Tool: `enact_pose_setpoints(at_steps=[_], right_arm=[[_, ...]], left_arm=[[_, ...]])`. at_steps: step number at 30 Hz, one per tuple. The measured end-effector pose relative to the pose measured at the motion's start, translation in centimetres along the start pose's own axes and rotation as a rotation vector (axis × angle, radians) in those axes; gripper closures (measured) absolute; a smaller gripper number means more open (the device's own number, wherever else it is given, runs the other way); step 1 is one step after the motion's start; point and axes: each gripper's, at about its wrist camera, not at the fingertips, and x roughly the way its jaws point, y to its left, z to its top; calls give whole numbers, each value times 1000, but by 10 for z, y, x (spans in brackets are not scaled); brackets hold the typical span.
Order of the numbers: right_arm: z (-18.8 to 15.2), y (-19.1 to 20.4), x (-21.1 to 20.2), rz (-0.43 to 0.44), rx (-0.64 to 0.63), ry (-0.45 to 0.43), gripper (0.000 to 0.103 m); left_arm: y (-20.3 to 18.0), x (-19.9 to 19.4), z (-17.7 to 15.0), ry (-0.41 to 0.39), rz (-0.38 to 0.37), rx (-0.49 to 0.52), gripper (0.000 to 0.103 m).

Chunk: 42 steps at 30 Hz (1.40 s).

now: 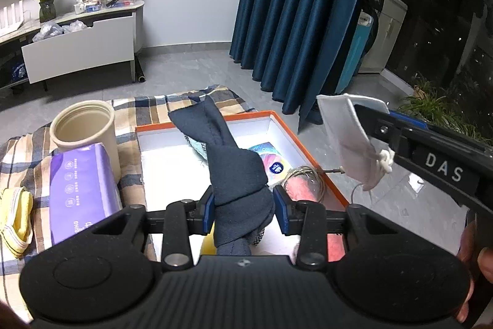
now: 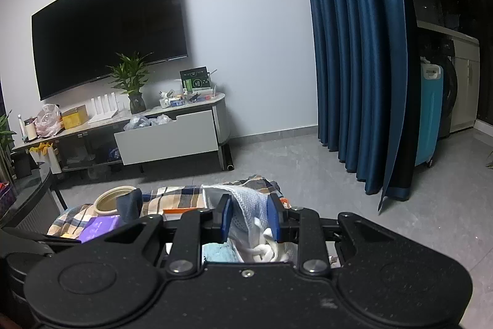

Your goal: Organize soft objects

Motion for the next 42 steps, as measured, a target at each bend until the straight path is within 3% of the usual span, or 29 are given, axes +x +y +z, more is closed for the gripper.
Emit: enact_pose_setpoints(at_steps=[24, 27, 30, 33, 40, 41, 42], right_arm=[[-1, -9, 37, 20, -12, 67, 70], [-1, -11, 43, 23, -13, 76, 67], [0, -12, 46, 33, -5, 78, 50], [0, -16, 41, 44, -4, 64, 43], [0, -21, 28, 37, 13, 38, 40], [0, -20, 26, 36, 17, 35, 40], [1, -21, 24, 37, 20, 32, 40]], left_arm=[[-7, 26, -3, 47, -12, 25, 64], [-9, 30, -4, 57, -13, 25, 63], [-10, 35, -5, 67, -16, 30, 63], [-10, 38, -6, 73, -17, 33, 63], [-15, 39, -8, 78, -65, 39, 62], [-16, 39, -8, 78, -85, 33, 59], [-16, 38, -8, 76, -95, 28, 50]])
